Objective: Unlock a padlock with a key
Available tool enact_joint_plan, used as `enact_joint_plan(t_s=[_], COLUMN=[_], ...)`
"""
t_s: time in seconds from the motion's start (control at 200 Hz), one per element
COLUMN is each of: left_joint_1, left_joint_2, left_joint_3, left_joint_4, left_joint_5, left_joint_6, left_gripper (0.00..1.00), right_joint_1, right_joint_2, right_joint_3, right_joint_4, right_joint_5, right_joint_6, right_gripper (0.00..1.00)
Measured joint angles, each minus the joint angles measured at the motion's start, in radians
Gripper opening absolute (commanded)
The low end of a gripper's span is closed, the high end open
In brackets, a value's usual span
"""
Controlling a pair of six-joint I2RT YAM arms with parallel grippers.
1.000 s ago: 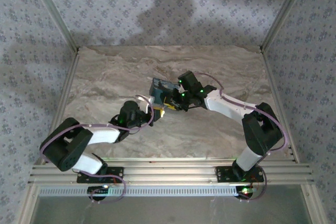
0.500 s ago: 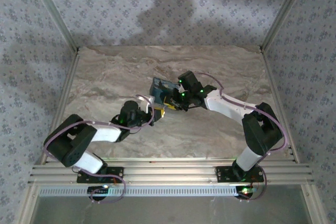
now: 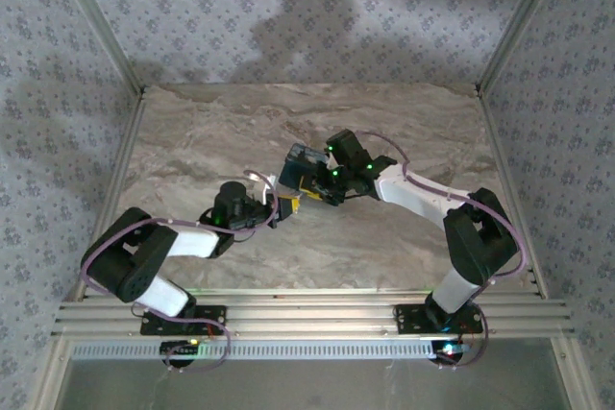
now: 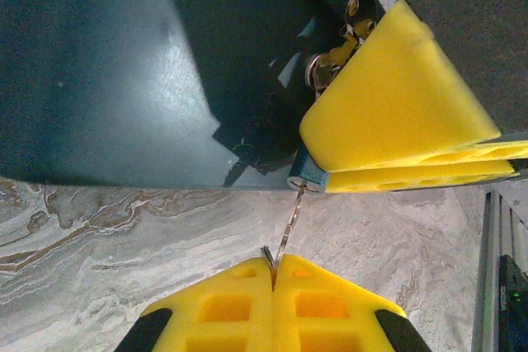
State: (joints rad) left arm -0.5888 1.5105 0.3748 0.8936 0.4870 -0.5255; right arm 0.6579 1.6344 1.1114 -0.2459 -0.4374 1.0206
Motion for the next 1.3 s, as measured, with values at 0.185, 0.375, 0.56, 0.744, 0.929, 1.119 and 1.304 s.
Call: enact_joint_plan(t_s=[0.185,0.375,0.56,0.744,0.929,1.119,1.304], left_joint_1=[0.006,0.013,0.023,0.028,0.033,0.037,0.037], left_joint_2=[0.043,0.090,0.108,0.074,0.053,0.057,0.064], left_joint_3=[0.000,0.000,-0.002,-0.006,-0.006,-0.006,-0.006], left_joint_4=[0.041,0.107,0.143,0.112,0.097,0.100,0.113], left_joint_5=[0.025,0.049,0.061,0.071,0.074,0.075,0.082], left_joint_6=[-0.013,-0.044,-0.056,-0.051,-0.048,-0.054,-0.077], left_gripper=[0.00,0.00,0.00,0.00,0.00,0.00,0.00], right_joint_1=[0.000,0.000,0.000,0.000,0.000,0.007,0.015], right_joint_2=[0.001,0.003,0.007,0.007,0.010,0.027,0.035], right_joint_3=[0.000,0.000,0.000,0.002,0.014,0.026,0.026], right_joint_4=[-0.004,-0.002,0.003,-0.012,-0.020,-0.026,-0.023], right_joint_5=[-0.009,-0.011,-0.019,-0.020,-0.026,-0.026,-0.026], right_joint_6=[-0.009,-0.015,-0.024,-0.051,-0.059,-0.064,-0.064], right_gripper=[0.00,0.00,0.00,0.00,0.00,0.00,0.00])
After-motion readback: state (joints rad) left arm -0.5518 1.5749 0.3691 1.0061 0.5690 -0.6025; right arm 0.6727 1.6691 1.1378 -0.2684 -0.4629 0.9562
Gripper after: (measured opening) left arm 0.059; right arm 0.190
